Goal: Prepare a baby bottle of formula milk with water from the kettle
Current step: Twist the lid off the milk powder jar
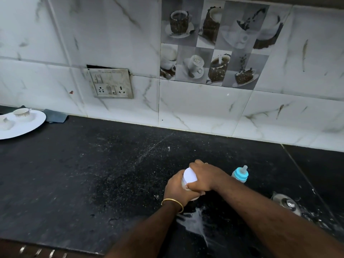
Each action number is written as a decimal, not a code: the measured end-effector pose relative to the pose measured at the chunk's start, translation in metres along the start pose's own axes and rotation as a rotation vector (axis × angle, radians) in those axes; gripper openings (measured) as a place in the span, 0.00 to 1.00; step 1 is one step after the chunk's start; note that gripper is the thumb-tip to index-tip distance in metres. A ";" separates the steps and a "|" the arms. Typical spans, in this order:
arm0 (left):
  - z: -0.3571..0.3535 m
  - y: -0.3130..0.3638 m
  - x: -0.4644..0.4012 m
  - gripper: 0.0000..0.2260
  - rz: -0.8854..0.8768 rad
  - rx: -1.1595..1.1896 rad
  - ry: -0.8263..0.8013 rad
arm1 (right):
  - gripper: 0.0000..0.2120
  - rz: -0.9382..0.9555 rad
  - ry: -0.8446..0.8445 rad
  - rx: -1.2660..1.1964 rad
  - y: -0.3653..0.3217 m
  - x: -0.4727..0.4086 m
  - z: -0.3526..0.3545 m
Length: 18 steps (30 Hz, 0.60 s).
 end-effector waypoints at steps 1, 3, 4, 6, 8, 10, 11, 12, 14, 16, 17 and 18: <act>-0.001 0.000 0.001 0.34 0.001 0.016 -0.002 | 0.31 -0.025 0.020 0.057 -0.001 0.001 0.001; -0.003 -0.003 0.003 0.33 0.015 0.073 -0.011 | 0.32 -0.090 0.076 0.147 -0.005 0.002 -0.001; -0.004 -0.005 0.003 0.32 0.019 0.103 -0.013 | 0.33 -0.131 0.104 0.147 -0.007 0.002 -0.004; -0.006 -0.009 0.004 0.30 0.023 0.147 -0.006 | 0.37 -0.194 0.179 0.120 -0.009 0.004 -0.013; -0.008 -0.012 0.004 0.30 0.015 0.170 0.006 | 0.37 -0.186 0.267 0.153 -0.008 0.004 -0.022; -0.009 -0.013 0.001 0.31 -0.011 0.173 0.005 | 0.37 -0.138 0.338 0.202 -0.004 0.000 -0.027; -0.010 -0.014 -0.001 0.31 -0.023 0.168 -0.001 | 0.38 -0.105 0.362 0.215 -0.002 -0.002 -0.028; -0.011 -0.014 -0.003 0.31 -0.033 0.169 -0.006 | 0.38 -0.069 0.390 0.221 0.000 -0.004 -0.029; -0.011 -0.016 -0.006 0.32 -0.047 0.171 -0.017 | 0.38 0.004 0.424 0.241 0.001 -0.008 -0.031; -0.011 -0.017 -0.009 0.32 -0.052 0.169 -0.034 | 0.37 0.087 0.424 0.248 0.002 -0.009 -0.032; -0.011 -0.017 -0.011 0.33 -0.058 0.165 -0.046 | 0.36 0.138 0.425 0.242 0.003 -0.009 -0.031; -0.011 -0.017 -0.013 0.34 -0.061 0.161 -0.057 | 0.35 0.202 0.414 0.237 0.005 -0.008 -0.030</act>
Point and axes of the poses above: each hand's wrist, its own x-axis away from the middle knuckle, its own z-axis out of the back of the hand, y = z × x, the point moved 7 cm from there along -x, towards the middle knuckle, and after that the axes turned 10 degrees about x, right-handed, at the moved point
